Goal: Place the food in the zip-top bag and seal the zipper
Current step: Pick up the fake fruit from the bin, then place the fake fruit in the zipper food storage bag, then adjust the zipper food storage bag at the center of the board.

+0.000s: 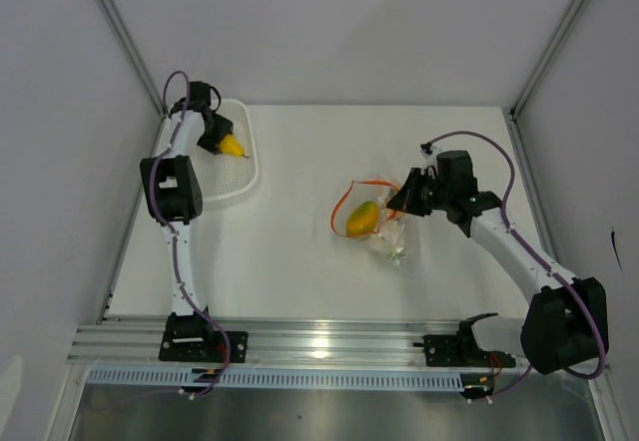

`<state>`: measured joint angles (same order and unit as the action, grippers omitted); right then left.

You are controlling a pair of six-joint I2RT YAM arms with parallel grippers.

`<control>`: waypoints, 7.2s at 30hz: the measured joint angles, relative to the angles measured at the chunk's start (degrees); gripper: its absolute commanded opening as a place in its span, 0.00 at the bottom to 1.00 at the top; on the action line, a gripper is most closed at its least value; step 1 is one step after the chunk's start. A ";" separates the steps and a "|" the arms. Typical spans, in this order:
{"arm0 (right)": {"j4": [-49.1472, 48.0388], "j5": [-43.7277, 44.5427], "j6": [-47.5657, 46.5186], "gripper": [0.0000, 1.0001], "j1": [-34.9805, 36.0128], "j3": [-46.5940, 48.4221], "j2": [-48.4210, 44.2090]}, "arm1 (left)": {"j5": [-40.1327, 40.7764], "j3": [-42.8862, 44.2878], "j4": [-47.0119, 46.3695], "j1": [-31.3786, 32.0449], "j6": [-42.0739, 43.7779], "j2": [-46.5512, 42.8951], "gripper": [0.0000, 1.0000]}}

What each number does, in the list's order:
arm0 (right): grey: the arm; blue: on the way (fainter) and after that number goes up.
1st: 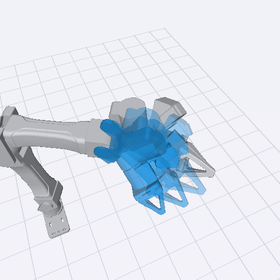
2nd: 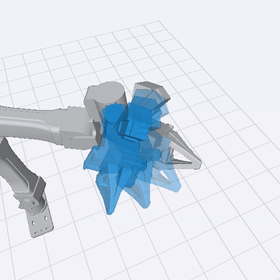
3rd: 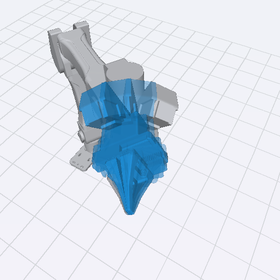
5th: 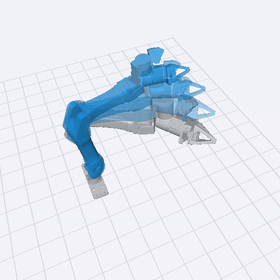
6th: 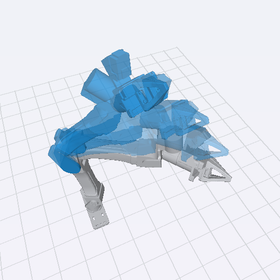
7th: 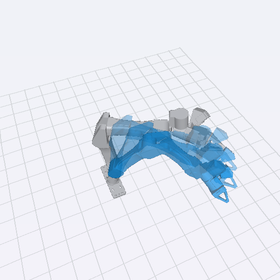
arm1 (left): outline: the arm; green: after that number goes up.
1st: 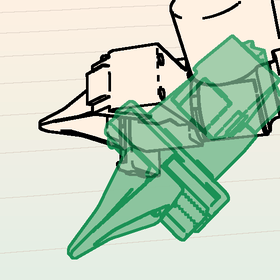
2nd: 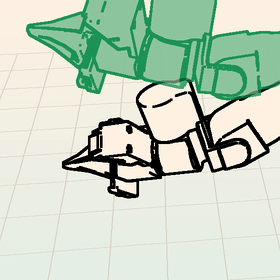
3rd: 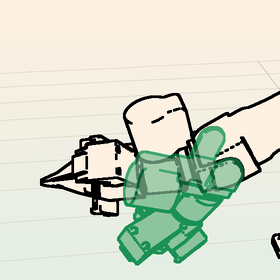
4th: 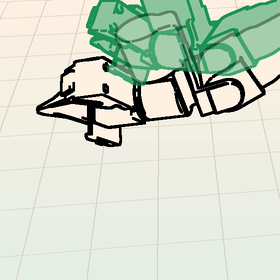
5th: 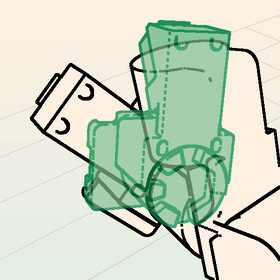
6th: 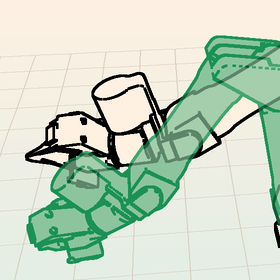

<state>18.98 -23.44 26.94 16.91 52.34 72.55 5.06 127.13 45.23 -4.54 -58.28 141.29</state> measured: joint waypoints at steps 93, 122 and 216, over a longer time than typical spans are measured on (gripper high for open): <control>20.11 11.28 4.48 0.00 8.00 14.62 -9.25 | -31.74 -47.23 -32.20 47.36 6.62 -40.41 1.00; 22.64 10.47 4.44 0.00 6.73 14.69 -12.92 | -16.35 -60.50 -23.41 47.93 18.75 -54.47 0.76; 26.99 7.78 -15.08 0.54 11.54 9.09 -15.04 | -16.17 -73.00 -33.33 50.42 6.01 -74.55 0.01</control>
<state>45.98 -15.66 11.86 28.45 61.43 57.52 -11.11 54.13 11.90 45.89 -52.27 66.74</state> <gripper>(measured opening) 0.538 0.005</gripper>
